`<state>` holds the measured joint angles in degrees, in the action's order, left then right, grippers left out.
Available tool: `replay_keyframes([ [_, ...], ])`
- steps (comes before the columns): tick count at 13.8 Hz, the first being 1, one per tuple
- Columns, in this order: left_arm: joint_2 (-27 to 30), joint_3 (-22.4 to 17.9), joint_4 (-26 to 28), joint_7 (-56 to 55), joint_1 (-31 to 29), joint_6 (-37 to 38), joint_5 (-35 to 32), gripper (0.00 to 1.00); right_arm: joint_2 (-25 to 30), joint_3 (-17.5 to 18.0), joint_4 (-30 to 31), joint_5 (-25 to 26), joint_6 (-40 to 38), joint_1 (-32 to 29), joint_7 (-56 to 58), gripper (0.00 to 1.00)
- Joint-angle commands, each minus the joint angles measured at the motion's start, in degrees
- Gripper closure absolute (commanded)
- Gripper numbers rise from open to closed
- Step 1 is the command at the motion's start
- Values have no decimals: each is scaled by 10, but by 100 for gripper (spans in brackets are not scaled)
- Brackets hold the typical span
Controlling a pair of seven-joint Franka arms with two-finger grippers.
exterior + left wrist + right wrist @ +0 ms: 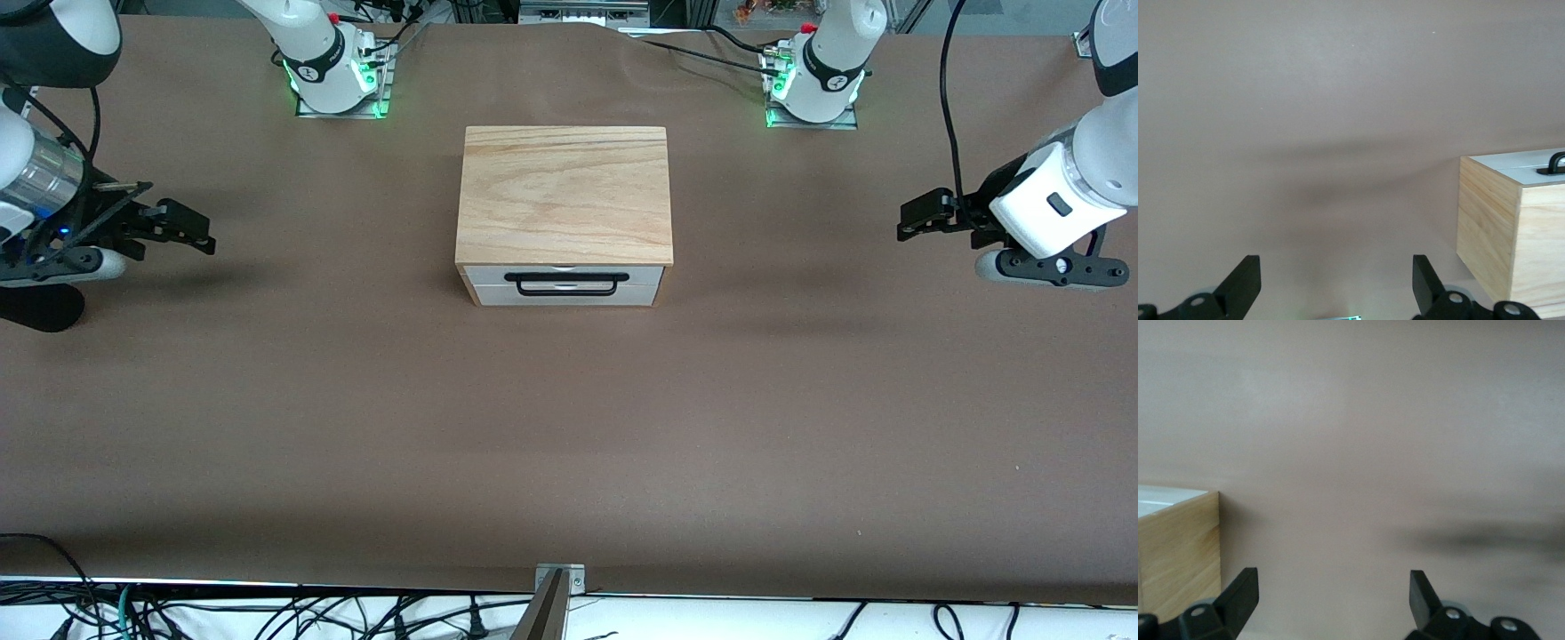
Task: Pull top drawer with both arms simultaneously
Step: 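Move the right gripper and the left gripper toward the drawer handle ends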
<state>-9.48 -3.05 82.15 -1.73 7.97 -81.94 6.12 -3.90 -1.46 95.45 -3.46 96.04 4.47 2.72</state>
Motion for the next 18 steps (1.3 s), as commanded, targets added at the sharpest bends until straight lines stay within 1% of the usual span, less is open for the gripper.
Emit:
replay_keyframes([
  [1,-12,1,-1,4,-1,-4,48,0,-10,1,-7,-8,-33,12,5,0],
  [2,-19,1,-1,3,0,-4,62,0,-10,1,-8,-11,-33,18,5,0],
  [3,-23,1,-1,3,2,-4,69,0,-10,3,-8,-28,-33,21,5,0],
  [5,-54,12,-1,5,6,-5,105,0,-17,4,-8,-92,-32,31,-2,0],
  [6,-73,14,0,5,6,-6,134,0,-22,4,-8,-102,-31,36,-1,0],
  [7,-100,15,0,6,6,-7,178,0,-26,4,-8,-109,-30,43,-2,0],
  [8,-124,14,0,8,6,-7,223,0,-36,4,-7,-130,-25,50,-3,0],
  [9,-144,15,-1,18,6,-9,254,0,-50,4,-7,-173,-25,50,0,0],
  [10,-158,16,-1,36,8,-25,273,0,-69,4,-7,-232,-24,51,4,0],
  [11,-170,16,0,59,16,-45,297,0,-84,4,-7,-279,-20,55,5,0],
  [12,-190,16,0,84,19,-53,324,0,-103,4,-7,-314,-5,63,5,0],
  [14,-235,17,0,133,17,-55,395,0,-133,4,-3,-370,34,87,6,0],
  [15,-254,17,0,172,18,-55,429,0,-149,5,-2,-405,56,105,6,0],
  [16,-277,17,0,209,16,-60,462,0,-160,5,1,-430,78,125,6,0],
  [18,-304,17,10,278,17,-87,525,0,-169,8,12,-446,126,151,16,0],
])
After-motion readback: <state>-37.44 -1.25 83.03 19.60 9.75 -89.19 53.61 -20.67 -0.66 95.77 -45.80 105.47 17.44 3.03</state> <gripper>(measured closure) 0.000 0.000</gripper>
